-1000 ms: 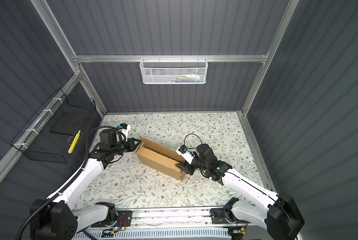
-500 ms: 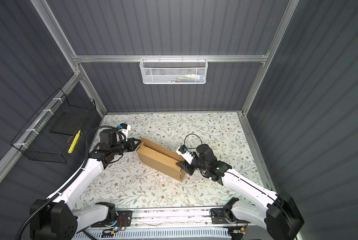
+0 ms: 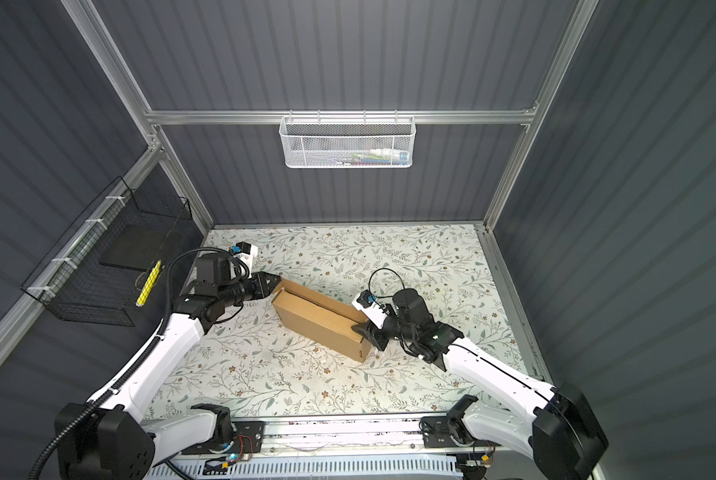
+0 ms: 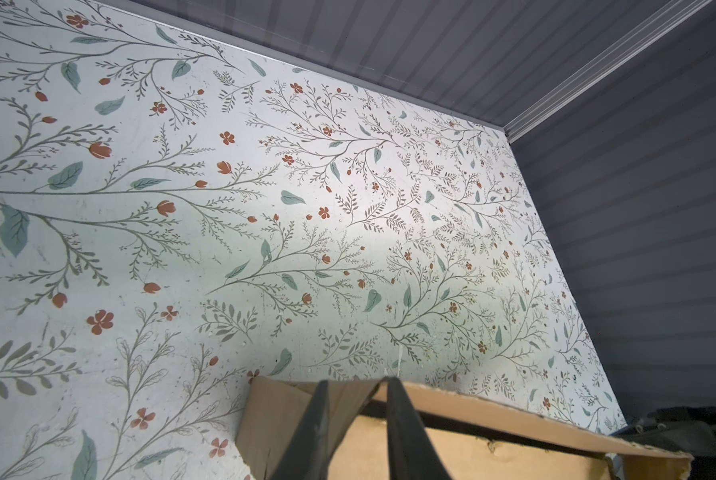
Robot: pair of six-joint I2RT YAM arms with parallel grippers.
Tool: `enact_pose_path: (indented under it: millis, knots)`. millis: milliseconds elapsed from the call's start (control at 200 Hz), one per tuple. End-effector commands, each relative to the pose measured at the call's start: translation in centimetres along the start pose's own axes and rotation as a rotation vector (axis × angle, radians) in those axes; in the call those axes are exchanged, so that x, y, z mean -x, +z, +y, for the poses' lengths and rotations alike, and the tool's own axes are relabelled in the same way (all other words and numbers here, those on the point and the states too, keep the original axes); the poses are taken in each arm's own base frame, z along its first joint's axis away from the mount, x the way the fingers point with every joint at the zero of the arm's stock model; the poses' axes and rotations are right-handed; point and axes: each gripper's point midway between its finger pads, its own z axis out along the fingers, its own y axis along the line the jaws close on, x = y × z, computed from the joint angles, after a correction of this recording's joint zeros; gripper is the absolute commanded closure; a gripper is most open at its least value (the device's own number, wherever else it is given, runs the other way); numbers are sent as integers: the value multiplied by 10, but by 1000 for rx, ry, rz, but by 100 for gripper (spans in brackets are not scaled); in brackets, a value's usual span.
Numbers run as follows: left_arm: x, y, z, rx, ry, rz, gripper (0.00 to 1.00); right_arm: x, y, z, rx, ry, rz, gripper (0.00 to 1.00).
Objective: Fold the paper box
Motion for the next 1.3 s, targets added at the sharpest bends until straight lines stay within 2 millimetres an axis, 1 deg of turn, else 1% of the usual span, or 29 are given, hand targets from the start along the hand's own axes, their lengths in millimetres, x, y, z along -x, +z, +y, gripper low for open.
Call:
enact_pose_path:
  millis: [0,75,160,270,340,505,615,765,901,1036,1076,1096,1166,1296]
  knots:
    - [6,-14,-8,11,25,-10,72,-20,2,4,17,25,58,65]
    - [5,-20,-9,11,20,-12,71,-21,3,5,18,25,60,65]
    - [4,-28,-16,-8,10,-14,69,-22,3,4,19,27,65,65]
    - [-4,-39,-24,-34,-35,6,69,-22,3,4,14,28,65,65]
    - [-15,-46,-26,-41,-83,25,68,-21,3,3,10,25,63,65]
    - [-48,-63,-22,-28,-219,56,67,-21,4,3,6,24,63,65]
    - [-69,-68,-21,-45,-330,66,68,-22,5,2,3,26,67,65]
    - [-97,-60,-15,-70,-452,80,71,-23,6,4,9,25,68,64]
    - [-106,-54,-18,-104,-509,69,73,-22,6,6,10,20,71,64]
    - [-126,-33,-24,-113,-529,95,76,-21,7,7,12,18,73,64]
    - [-134,-25,-33,-126,-514,117,76,-20,6,7,9,18,71,64]
    - [-135,-20,-33,-107,-505,106,76,-21,7,7,9,19,72,64]
    - [-144,-4,-48,-107,-449,133,77,-20,7,7,7,21,72,63]
    - [-148,19,-70,-83,-335,167,79,-18,5,8,7,21,66,61]
